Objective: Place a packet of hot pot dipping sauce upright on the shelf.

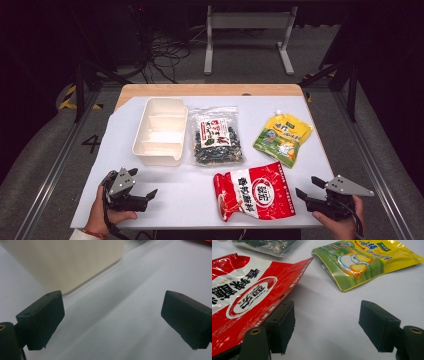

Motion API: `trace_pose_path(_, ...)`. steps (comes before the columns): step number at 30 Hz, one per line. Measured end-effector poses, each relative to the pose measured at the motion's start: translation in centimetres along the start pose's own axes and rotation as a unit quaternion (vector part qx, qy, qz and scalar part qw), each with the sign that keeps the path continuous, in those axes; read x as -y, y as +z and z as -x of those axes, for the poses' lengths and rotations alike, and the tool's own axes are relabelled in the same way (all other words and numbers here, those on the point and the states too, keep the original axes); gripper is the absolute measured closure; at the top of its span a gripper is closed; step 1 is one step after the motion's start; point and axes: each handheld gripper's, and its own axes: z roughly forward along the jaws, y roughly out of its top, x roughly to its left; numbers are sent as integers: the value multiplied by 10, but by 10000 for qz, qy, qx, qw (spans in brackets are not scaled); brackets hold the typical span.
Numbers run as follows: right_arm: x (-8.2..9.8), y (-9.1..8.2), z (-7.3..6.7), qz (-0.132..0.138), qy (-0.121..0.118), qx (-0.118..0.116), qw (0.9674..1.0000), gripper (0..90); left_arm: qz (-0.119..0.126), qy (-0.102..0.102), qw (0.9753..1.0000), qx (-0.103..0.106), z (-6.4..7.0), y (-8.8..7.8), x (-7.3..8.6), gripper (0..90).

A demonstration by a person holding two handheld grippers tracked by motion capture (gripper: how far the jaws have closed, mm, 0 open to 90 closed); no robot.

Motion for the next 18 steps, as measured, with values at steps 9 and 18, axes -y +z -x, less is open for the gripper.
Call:
trace_pose_path(9, -5, -12, -8, 274, 225, -207, 9992, 294, 1, 95, 9999, 60, 2, 2, -2, 62)
trace_pose_path(18, -8, -4, -29, -23, 161, -739, 9971, 257, -31, 153, 9998, 78, 5, 2, -2, 65)
